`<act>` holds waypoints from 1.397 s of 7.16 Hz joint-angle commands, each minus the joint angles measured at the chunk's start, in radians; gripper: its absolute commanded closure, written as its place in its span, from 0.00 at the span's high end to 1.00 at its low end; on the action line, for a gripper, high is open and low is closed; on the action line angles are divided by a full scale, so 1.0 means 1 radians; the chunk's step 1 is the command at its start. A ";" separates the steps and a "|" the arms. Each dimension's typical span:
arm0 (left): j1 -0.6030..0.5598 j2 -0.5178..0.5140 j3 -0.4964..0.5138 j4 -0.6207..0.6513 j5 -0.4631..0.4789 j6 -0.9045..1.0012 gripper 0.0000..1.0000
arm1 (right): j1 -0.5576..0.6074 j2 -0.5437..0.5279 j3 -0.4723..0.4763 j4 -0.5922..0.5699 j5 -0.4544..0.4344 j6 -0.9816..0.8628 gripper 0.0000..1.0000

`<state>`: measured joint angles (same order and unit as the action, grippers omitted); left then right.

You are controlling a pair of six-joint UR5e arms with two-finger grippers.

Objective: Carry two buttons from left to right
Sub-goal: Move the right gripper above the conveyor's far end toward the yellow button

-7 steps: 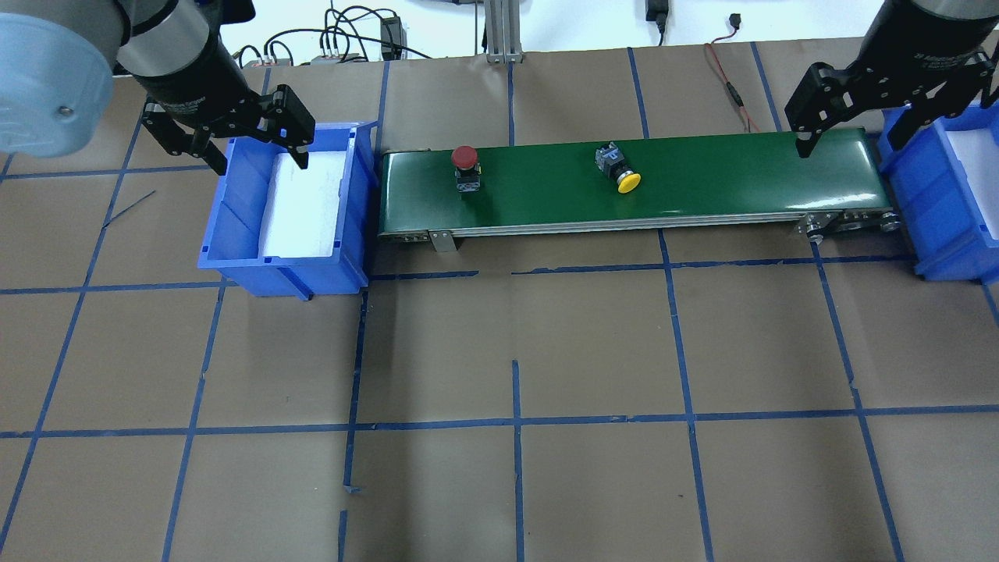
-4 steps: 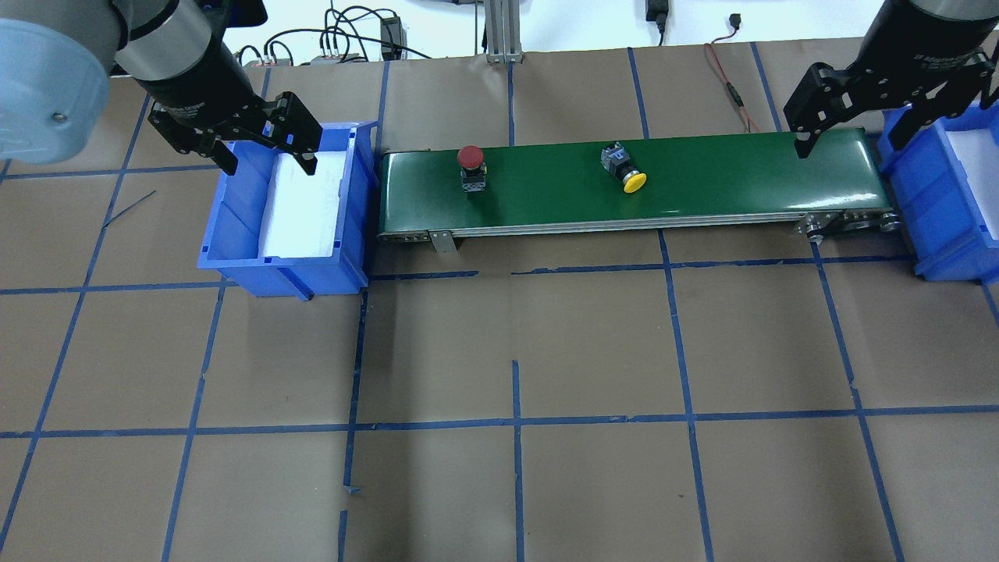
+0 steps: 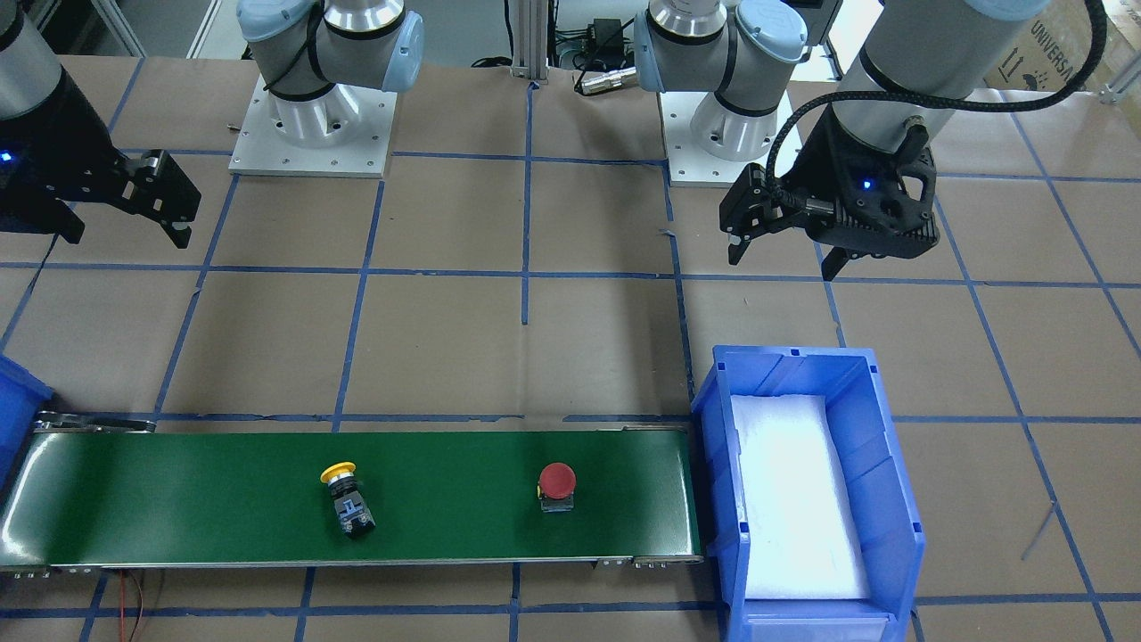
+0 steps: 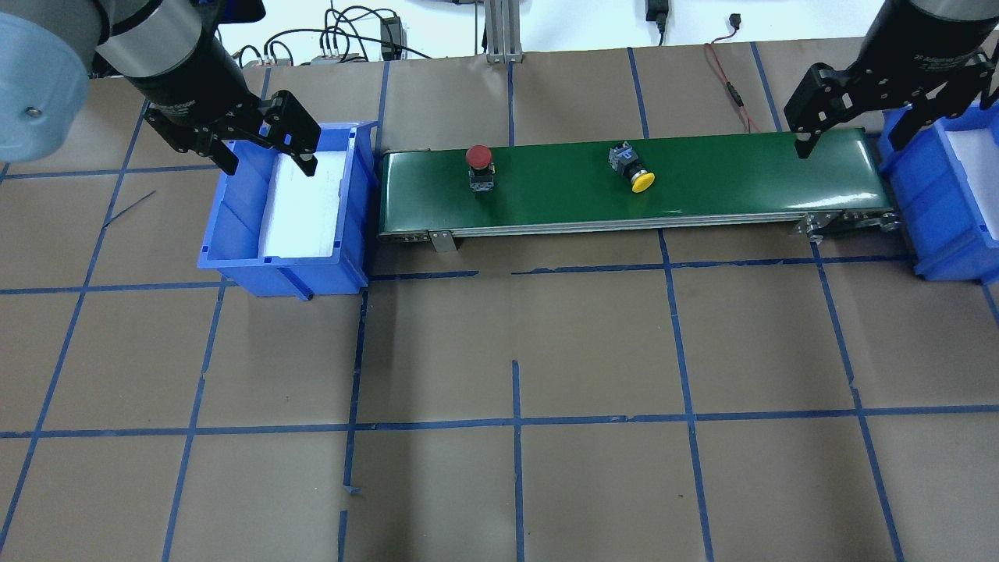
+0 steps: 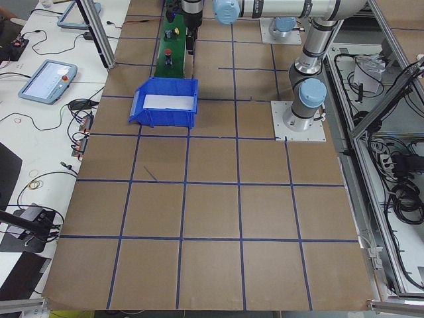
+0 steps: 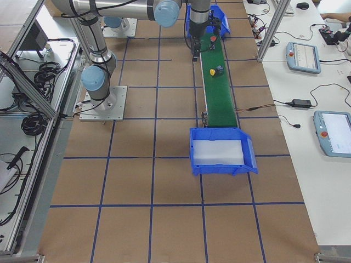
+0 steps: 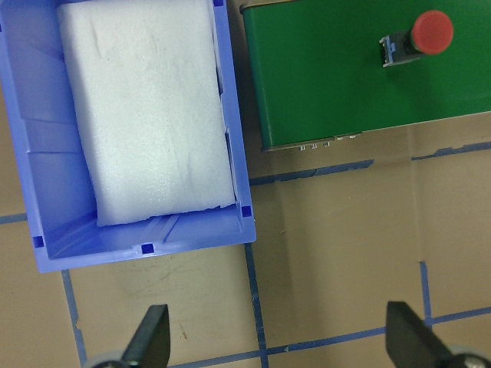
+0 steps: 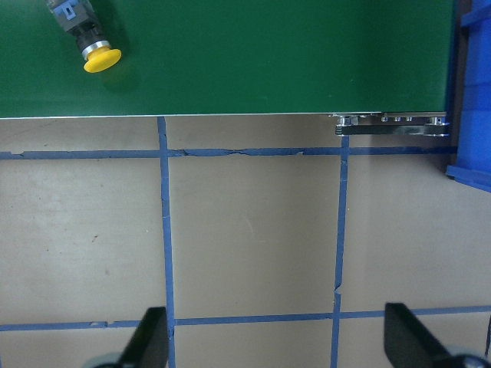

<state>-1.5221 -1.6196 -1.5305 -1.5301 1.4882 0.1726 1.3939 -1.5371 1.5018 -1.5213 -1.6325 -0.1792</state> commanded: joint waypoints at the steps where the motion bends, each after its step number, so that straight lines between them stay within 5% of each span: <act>1: 0.007 0.000 0.000 0.001 0.000 -0.001 1.00 | -0.004 0.000 -0.003 0.004 -0.001 0.000 1.00; 8: 0.008 -0.010 -0.017 0.010 0.000 -0.004 1.00 | -0.010 0.003 -0.012 -0.002 0.016 0.001 0.99; 10: 0.008 -0.010 -0.014 0.002 -0.002 -0.004 1.00 | -0.016 0.140 -0.181 0.027 -0.003 -0.013 1.00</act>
<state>-1.5140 -1.6290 -1.5463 -1.5229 1.4876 0.1684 1.3797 -1.4822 1.4199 -1.5112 -1.6290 -0.1875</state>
